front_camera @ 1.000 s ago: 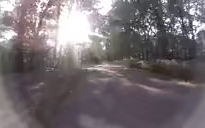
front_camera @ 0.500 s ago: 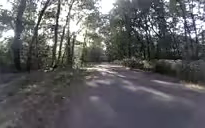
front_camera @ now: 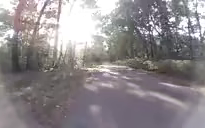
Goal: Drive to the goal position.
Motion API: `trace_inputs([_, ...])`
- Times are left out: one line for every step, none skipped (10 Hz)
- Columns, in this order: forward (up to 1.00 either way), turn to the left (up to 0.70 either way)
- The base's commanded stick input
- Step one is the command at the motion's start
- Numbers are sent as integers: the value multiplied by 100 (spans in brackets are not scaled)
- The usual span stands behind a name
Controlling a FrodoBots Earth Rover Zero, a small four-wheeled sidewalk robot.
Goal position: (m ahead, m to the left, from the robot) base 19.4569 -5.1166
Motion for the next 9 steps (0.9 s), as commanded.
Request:
trace_inputs([70, -1])
trace_inputs([70, -1])
trace_inputs([70, -1])
trace_inputs([70, -1])
trace_inputs([70, -1])
trace_inputs([70, -1])
trace_inputs([70, -1])
trace_inputs([70, -1])
trace_inputs([70, -1])
